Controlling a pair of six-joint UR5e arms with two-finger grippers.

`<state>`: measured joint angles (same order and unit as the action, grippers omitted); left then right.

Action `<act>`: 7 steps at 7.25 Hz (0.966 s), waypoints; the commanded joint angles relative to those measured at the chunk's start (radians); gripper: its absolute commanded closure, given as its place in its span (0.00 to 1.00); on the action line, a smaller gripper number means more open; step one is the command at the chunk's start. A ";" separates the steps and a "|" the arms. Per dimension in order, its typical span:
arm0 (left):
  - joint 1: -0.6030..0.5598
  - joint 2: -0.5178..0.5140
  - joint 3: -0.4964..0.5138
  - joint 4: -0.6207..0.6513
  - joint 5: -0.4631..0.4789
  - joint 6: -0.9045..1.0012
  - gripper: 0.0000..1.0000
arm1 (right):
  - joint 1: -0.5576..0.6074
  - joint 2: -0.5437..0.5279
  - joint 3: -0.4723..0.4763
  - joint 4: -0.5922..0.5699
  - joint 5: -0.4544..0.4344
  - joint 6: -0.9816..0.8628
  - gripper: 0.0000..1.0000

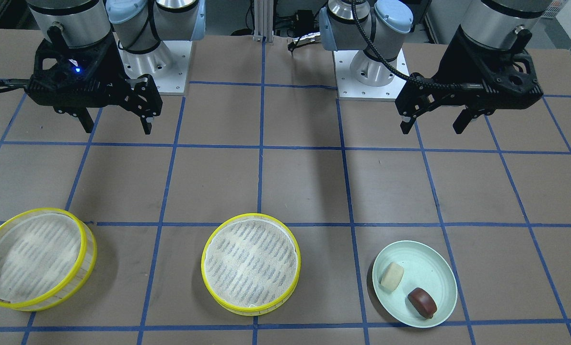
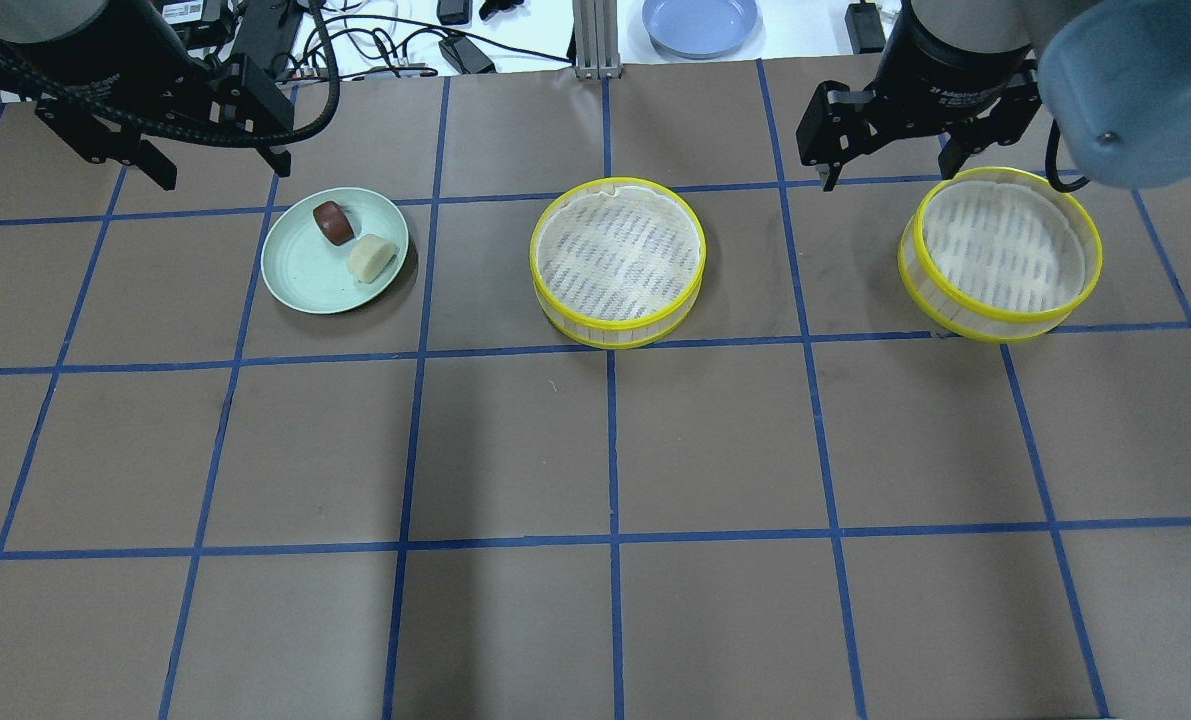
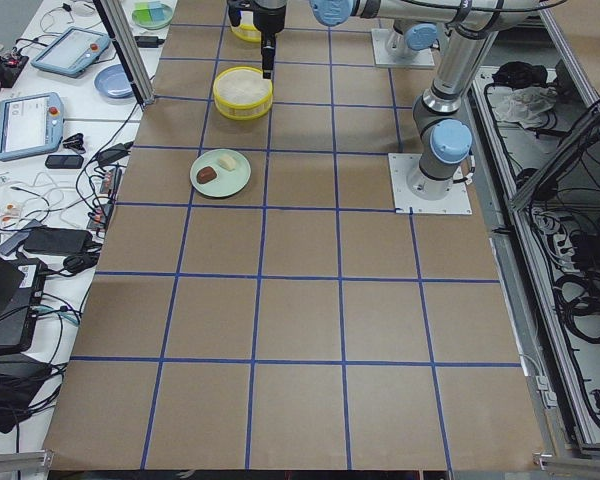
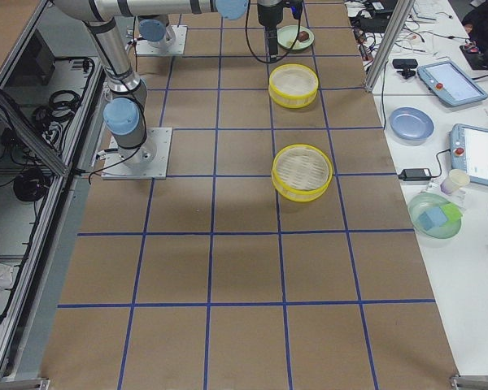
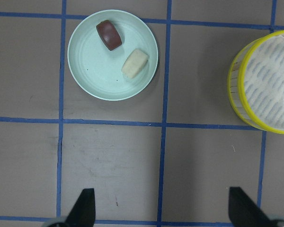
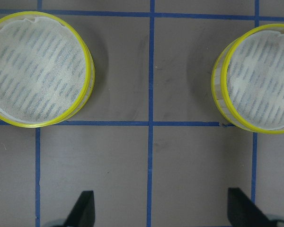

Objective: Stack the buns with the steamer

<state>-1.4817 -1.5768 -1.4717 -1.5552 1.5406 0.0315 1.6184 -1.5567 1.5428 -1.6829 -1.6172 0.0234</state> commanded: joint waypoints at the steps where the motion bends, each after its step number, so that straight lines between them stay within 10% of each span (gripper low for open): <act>1: -0.002 0.001 -0.001 -0.002 -0.005 0.001 0.00 | 0.000 0.001 0.013 -0.003 0.002 0.003 0.00; 4: 0.003 -0.028 -0.024 0.015 -0.016 -0.005 0.00 | -0.009 0.010 0.011 -0.056 0.002 -0.052 0.00; 7: 0.066 -0.139 -0.221 0.414 -0.008 0.142 0.00 | -0.223 0.070 0.010 -0.121 0.028 -0.259 0.00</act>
<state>-1.4464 -1.6596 -1.6261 -1.3063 1.5319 0.0856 1.4909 -1.5156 1.5535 -1.7940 -1.6079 -0.1638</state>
